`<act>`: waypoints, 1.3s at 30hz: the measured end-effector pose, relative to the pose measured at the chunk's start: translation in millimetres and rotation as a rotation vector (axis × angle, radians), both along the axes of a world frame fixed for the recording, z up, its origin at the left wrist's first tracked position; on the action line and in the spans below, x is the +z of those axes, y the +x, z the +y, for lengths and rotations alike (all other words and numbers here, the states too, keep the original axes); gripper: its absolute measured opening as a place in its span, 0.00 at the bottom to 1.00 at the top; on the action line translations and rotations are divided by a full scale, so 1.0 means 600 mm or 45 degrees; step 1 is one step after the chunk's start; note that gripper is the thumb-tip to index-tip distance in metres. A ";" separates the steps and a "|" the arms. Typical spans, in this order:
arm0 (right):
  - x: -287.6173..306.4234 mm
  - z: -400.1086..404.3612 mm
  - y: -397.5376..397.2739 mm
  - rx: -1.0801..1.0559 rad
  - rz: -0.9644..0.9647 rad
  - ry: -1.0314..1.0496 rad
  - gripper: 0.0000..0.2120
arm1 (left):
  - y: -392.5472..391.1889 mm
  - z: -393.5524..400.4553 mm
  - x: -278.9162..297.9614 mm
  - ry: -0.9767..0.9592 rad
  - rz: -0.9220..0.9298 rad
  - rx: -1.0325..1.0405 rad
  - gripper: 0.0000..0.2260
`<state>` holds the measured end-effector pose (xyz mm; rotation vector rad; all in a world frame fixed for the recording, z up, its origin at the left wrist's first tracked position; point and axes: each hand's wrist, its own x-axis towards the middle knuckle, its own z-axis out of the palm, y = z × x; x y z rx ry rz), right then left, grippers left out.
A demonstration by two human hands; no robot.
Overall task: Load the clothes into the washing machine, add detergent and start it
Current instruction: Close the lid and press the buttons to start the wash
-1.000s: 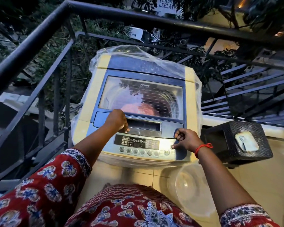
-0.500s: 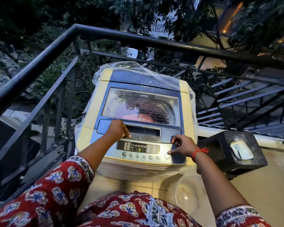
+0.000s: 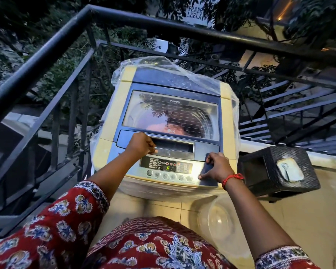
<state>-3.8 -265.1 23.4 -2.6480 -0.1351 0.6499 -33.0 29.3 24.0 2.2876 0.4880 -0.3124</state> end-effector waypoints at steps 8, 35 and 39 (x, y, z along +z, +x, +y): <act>0.004 -0.005 0.000 0.127 0.009 -0.081 0.27 | -0.005 0.004 -0.007 0.103 -0.045 -0.103 0.12; -0.034 0.136 -0.001 -0.102 0.429 1.342 0.26 | -0.013 -0.024 -0.033 -1.093 -0.037 -0.093 0.22; -0.036 0.133 0.004 -0.093 0.465 1.321 0.26 | -0.014 -0.022 -0.037 -1.101 -0.049 -0.070 0.23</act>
